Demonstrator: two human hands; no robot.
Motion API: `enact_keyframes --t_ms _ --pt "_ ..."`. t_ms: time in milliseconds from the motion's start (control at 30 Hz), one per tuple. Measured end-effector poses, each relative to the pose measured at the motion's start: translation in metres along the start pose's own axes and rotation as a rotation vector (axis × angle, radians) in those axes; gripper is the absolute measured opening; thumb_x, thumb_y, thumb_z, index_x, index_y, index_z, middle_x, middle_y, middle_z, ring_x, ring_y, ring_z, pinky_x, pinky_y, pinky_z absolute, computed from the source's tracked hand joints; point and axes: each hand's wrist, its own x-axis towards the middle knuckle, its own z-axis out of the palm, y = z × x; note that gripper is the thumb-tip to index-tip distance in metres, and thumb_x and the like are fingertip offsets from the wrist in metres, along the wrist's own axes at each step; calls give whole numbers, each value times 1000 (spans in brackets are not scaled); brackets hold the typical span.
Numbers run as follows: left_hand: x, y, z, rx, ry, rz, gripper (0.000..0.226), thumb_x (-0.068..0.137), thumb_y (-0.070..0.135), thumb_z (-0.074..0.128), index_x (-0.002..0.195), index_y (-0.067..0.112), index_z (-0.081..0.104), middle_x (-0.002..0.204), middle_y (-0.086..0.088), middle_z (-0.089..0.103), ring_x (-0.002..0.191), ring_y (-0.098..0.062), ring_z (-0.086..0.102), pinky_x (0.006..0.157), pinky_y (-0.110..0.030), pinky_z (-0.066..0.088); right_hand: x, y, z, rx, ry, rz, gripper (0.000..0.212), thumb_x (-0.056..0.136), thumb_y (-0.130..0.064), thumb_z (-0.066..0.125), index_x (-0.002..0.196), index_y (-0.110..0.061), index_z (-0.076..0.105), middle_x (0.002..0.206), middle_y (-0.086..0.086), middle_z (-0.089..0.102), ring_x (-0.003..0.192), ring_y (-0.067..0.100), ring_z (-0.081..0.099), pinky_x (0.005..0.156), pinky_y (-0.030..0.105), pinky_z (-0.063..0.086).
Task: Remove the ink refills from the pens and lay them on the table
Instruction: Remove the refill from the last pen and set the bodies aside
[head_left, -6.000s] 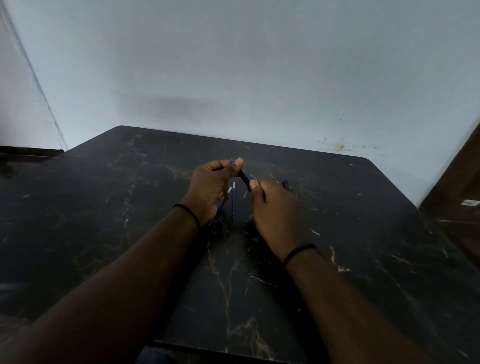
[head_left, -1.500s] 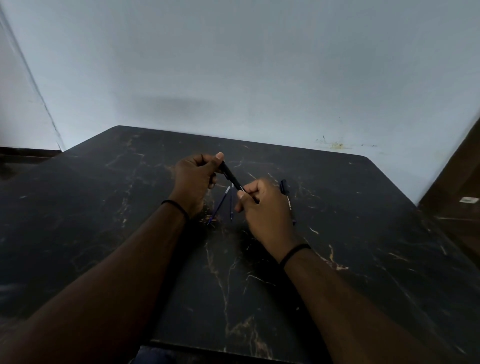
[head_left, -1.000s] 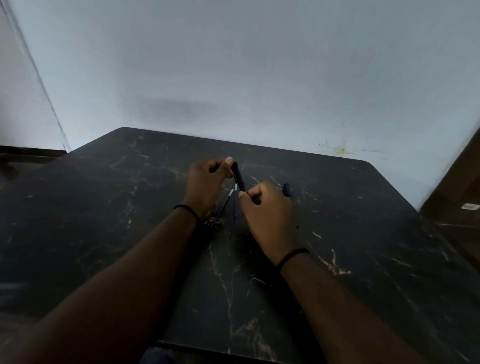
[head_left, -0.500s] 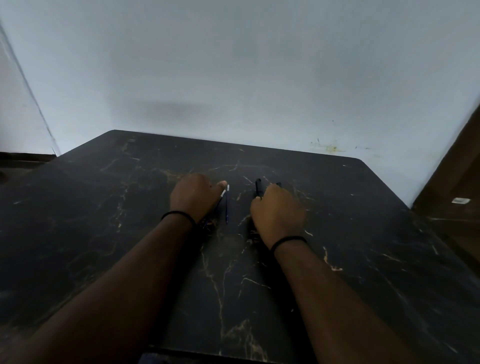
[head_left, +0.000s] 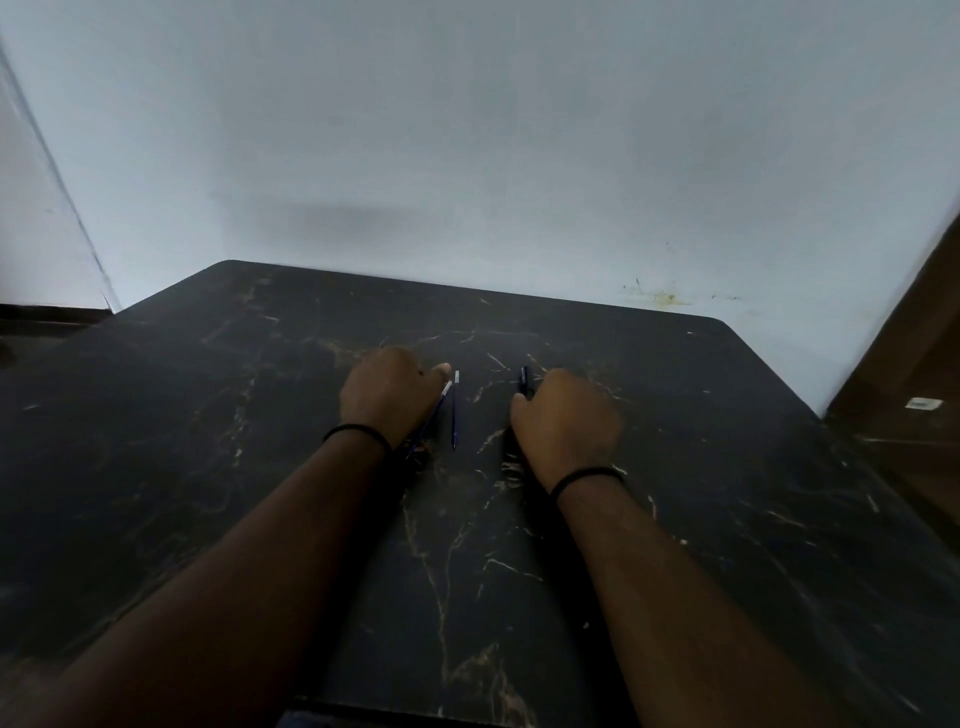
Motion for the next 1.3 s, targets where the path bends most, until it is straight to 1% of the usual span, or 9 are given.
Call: enact_keyframes --t_ms 67,233,400,633,767,900,1033,1133,1300 --pt "-1 0 0 -6 4 0 58 92 49 55 51 9 45 53 -6 51 56 -26 53 52 -29 31 3 4 -2 49 17 25 31 92 -40 56 73 -18 47 70 -3 45 67 21 46 61 28 33" --pt "-1 0 0 -30 8 -4 59 93 47 56 48 10 43 48 -3 46 48 -21 48 47 -25 28 13 26 -8 109 10 119 28 93 -38 52 86 -14 64 82 3 65 80 26 65 66 30 46" --pt "0 -2 0 -16 19 -7 59 93 45 56 48 11 41 47 -1 43 46 -18 44 46 -25 26 13 35 -7 91 -87 166 25 86 -31 57 89 -9 68 91 11 70 88 33 66 68 30 46" --pt "1 -2 0 -28 19 8 59 94 43 56 47 10 42 46 -2 43 46 -19 44 47 -25 27 15 43 -12 62 -79 201 20 90 -28 60 92 -11 69 97 11 70 90 32 66 65 29 43" --pt "0 -3 0 -54 5 3 58 94 43 57 49 9 42 48 -5 43 49 -24 45 51 -27 32 15 48 -15 79 -82 202 22 89 -29 59 88 -9 68 94 12 69 87 33 66 66 31 46" --pt "0 -2 0 -59 12 -2 59 94 43 57 49 8 42 47 -5 43 48 -25 45 52 -28 34 13 42 -17 140 -17 187 34 92 -44 57 87 -12 66 86 8 68 82 29 66 64 30 45" --pt "1 -2 1 -32 20 -11 58 94 44 57 49 8 47 49 -6 49 47 -22 47 48 -26 32 3 26 -15 71 -17 69 38 93 -49 53 84 -14 67 80 3 66 75 23 64 64 28 44" --pt "1 -3 1 -35 18 -8 60 94 43 57 48 7 44 47 -5 47 48 -24 49 48 -26 31 -6 12 -13 19 -62 -1 38 93 -49 54 77 -16 62 67 -3 54 66 20 56 61 28 39" --pt "0 -3 1 -50 -6 -6 56 94 44 56 52 9 50 50 -6 49 49 -23 50 52 -27 37 -8 4 -11 10 -115 -20 24 95 -35 57 77 -19 56 72 -1 54 80 22 66 62 28 39"
